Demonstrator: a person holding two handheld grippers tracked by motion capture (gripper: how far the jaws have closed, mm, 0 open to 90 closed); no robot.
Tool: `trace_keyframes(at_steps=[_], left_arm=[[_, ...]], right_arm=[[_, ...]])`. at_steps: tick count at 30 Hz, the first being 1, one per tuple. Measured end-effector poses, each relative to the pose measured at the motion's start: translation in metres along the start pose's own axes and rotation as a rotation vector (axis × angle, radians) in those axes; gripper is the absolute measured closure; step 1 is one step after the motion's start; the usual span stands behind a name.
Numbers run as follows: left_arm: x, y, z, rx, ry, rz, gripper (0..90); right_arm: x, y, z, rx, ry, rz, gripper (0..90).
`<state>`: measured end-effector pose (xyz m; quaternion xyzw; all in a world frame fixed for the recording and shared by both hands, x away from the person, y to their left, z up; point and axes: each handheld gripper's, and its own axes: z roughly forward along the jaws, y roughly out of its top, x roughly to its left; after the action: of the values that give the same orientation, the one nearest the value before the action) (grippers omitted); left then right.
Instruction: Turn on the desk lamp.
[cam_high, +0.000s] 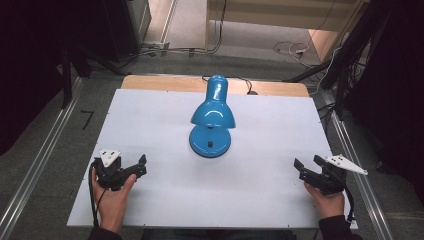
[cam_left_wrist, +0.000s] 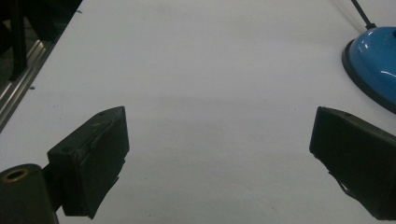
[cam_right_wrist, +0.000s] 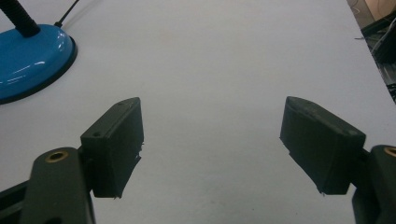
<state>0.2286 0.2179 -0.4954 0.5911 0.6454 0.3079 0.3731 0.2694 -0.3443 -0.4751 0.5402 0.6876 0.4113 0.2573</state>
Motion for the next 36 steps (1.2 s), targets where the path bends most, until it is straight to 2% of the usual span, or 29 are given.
trace_keyframes(at_steps=[11,13,16,24,36], left_arm=[[-0.002,0.000,0.000,-0.007,-0.001,0.002,5.2],[-0.003,0.000,0.000,-0.008,-0.005,0.004,5.3],[-0.003,0.000,0.000,-0.006,-0.009,0.011,5.2],[-0.003,0.000,0.000,-0.012,-0.007,0.004,5.2],[-0.003,0.000,-0.001,-0.016,-0.011,0.005,5.2]], right_arm=[[0.013,0.004,0.006,0.001,0.025,-0.020,19.4],[0.016,0.005,0.009,0.011,0.039,-0.018,15.1],[0.018,0.006,0.010,0.020,0.052,-0.013,13.2],[0.029,0.009,0.014,0.006,0.096,-0.006,12.5],[0.049,0.012,0.023,0.008,0.132,-0.036,12.7]])
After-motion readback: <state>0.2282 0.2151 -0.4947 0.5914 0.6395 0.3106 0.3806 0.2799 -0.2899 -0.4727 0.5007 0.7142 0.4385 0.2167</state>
